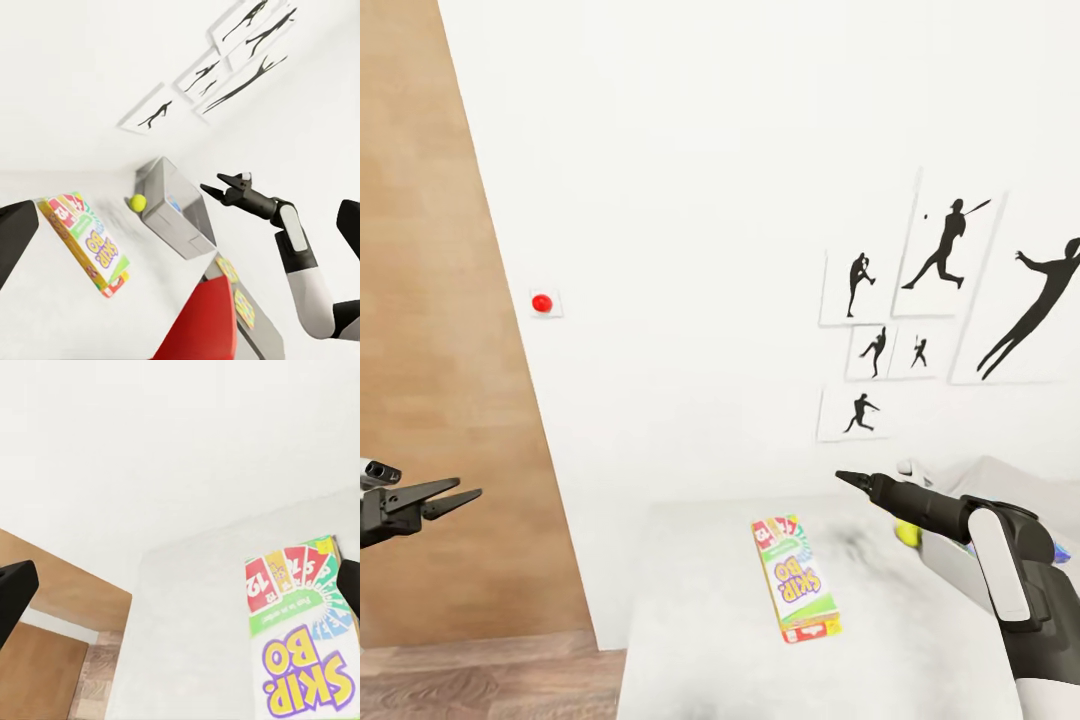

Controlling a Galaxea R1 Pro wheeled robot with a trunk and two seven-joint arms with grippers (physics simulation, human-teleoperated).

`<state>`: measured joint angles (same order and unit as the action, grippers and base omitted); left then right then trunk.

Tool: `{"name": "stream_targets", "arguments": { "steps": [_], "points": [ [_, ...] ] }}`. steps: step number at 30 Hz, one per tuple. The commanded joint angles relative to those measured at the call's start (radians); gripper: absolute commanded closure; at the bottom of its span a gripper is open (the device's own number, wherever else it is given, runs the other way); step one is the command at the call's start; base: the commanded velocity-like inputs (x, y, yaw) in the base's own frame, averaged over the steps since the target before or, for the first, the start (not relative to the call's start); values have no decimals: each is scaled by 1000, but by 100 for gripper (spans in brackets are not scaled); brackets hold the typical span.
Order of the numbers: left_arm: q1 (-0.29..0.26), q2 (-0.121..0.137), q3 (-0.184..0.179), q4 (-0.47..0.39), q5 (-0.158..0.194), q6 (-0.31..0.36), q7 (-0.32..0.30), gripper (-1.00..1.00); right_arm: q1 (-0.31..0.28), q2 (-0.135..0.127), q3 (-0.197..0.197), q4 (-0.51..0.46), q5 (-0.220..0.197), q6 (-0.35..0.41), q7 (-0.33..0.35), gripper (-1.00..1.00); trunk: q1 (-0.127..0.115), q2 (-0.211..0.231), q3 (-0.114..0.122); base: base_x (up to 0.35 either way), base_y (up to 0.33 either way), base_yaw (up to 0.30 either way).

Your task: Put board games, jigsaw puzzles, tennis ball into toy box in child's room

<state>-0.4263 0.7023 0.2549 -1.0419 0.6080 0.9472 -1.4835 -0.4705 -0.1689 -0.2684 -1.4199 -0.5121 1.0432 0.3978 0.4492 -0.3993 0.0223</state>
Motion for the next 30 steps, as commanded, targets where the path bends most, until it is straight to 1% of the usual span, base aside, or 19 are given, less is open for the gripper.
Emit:
{"name": "stream_targets", "arguments": {
  "steps": [1,9,30],
  "points": [
    [0,0,0,0,1,10,-3,-100,-1,0,-2,0,9,4,10,-100,1,-1,0,203,89,-69],
    [0,0,0,0,2,10,-4,-100,0,-1,0,0,9,4,10,-100,1,-1,1,72,29,-33],
    [0,-1,0,0,1,10,-4,-100,0,0,5,0,12,4,8,-100,1,-1,2,4,2,-2]
  ]
}}
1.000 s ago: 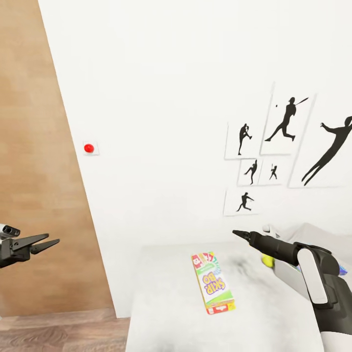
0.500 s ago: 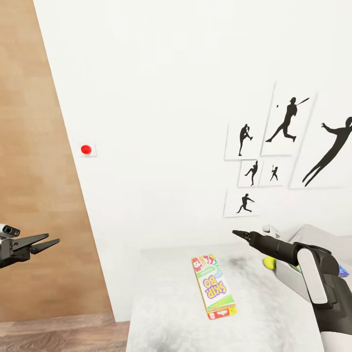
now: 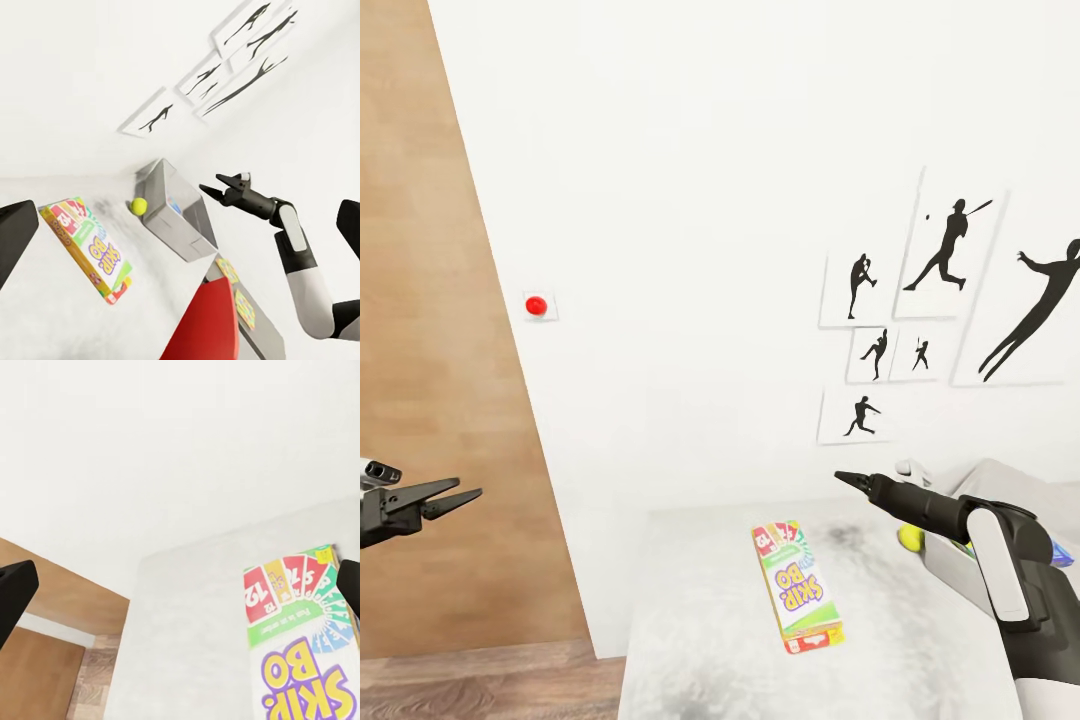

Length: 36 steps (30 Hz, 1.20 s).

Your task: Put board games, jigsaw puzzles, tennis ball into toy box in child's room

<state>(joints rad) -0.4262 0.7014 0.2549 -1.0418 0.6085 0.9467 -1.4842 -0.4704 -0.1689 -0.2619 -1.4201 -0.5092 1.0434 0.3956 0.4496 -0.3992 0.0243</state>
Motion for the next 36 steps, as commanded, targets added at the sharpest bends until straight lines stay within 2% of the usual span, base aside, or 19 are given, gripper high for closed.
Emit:
{"name": "stream_targets", "arguments": {
  "steps": [1,8,14,20,21,28,31,36],
  "points": [
    [0,0,0,0,1,11,-3,-100,-1,0,-1,0,9,4,10,-100,0,-1,0,0,0,0],
    [0,0,-1,0,1,11,-1,-100,-9,1,0,19,9,4,-16,-100,0,-1,0,0,0,0],
    [0,-2,-1,0,0,10,0,-100,-50,5,14,87,15,4,-95,-100,0,-1,0,0,0,0],
    [0,-8,-3,0,-2,9,3,-100,-120,7,60,201,18,4,-171,-100,0,-1,0,0,0,0],
    [0,-10,-3,0,-9,7,4,-100,-153,8,76,254,19,4,-190,-100,0,-1,0,0,0,0],
    [0,-19,-6,0,-53,-28,2,-100,-264,17,123,451,20,4,-257,-100,0,-1,0,0,0,0],
    [0,-25,-6,8,-66,-40,0,-100,-293,24,151,500,20,4,-288,-100,0,-1,0,0,0,0],
    [0,-29,-5,25,-72,-43,-3,-100,-307,34,180,523,23,4,-306,-100,0,-1,0,0,0,0]
  ]
}}
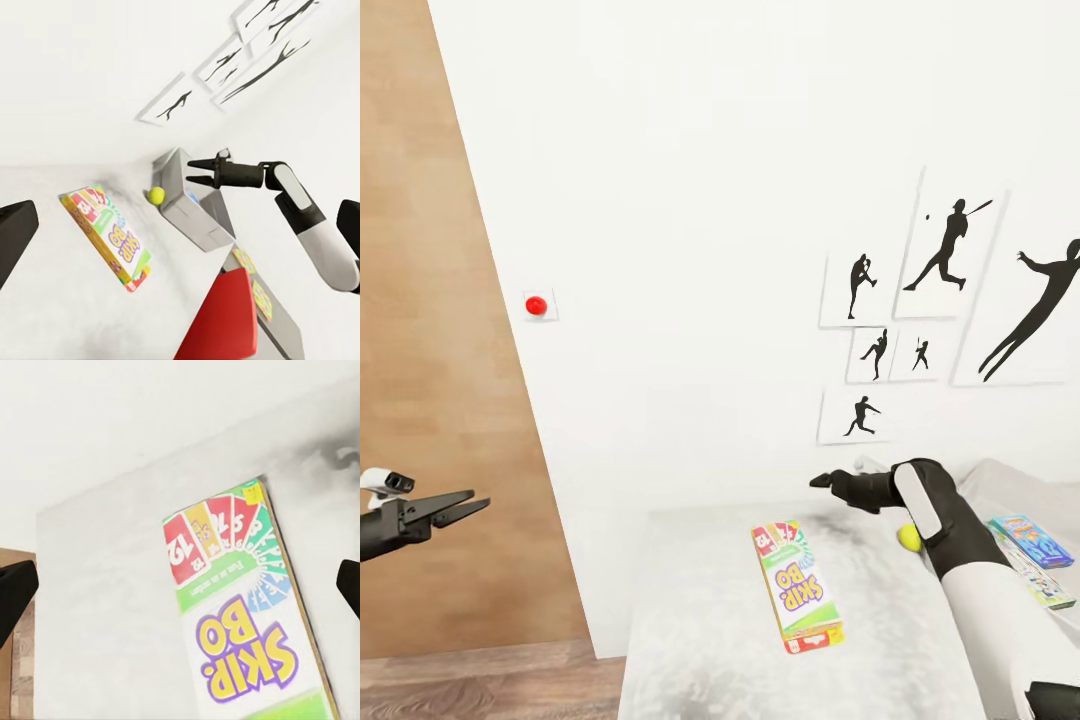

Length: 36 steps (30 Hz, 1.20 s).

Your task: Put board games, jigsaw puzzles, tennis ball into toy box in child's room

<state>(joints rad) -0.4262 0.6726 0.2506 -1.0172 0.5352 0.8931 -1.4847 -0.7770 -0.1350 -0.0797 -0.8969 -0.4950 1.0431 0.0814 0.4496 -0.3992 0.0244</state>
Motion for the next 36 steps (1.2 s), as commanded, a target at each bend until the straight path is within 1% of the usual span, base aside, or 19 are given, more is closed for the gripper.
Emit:
{"name": "stream_targets", "arguments": {
  "steps": [1,7,12,23,28,36],
  "points": [
    [0,0,0,2,0,11,-4,-100,-2,1,1,2,9,4,7,-100,0,-1,0,0,0,0],
    [0,0,1,10,-1,16,-6,-100,-7,4,10,14,11,2,1,-100,0,-1,-1,0,0,0],
    [0,0,0,12,-7,19,-3,-100,-9,6,14,21,11,-23,-1,-100,0,-1,-4,0,0,0],
    [-2,-1,-1,14,-2,20,2,-100,-11,4,15,64,12,-49,-2,-100,0,-1,-20,0,0,0],
    [-2,-5,-1,15,-2,20,3,-100,-11,6,16,79,12,-76,-2,-100,0,-1,-28,0,0,0],
    [-2,-6,3,15,-2,18,3,-100,-11,6,17,120,25,-109,-2,-100,0,-1,-41,0,0,0]
  ]
}}
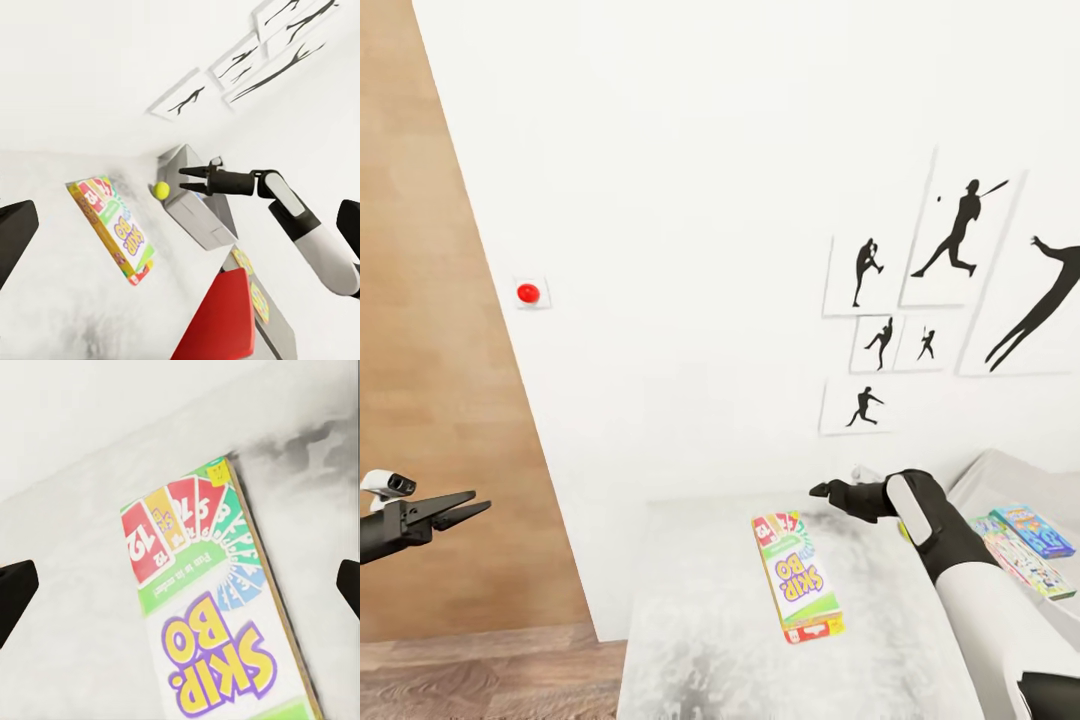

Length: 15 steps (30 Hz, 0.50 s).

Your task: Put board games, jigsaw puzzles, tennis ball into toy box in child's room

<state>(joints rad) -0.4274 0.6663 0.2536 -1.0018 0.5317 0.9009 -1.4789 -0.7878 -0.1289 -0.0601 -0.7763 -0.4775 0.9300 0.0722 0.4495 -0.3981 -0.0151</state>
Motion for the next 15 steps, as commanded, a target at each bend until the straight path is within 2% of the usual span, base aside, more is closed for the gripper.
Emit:
{"name": "stream_targets", "arguments": {
  "steps": [1,10,15],
  "points": [
    [-1,0,0,0,1,10,-3,-100,-1,0,-2,3,10,0,8,-100,1,-2,-3,0,0,0],
    [-1,0,0,0,1,5,-2,-100,-1,1,9,14,37,-21,9,-100,1,-2,-18,0,0,0],
    [-1,0,-1,0,1,4,0,-100,-1,12,21,14,40,-23,9,-100,1,-2,-26,0,0,0]
  ]
}}
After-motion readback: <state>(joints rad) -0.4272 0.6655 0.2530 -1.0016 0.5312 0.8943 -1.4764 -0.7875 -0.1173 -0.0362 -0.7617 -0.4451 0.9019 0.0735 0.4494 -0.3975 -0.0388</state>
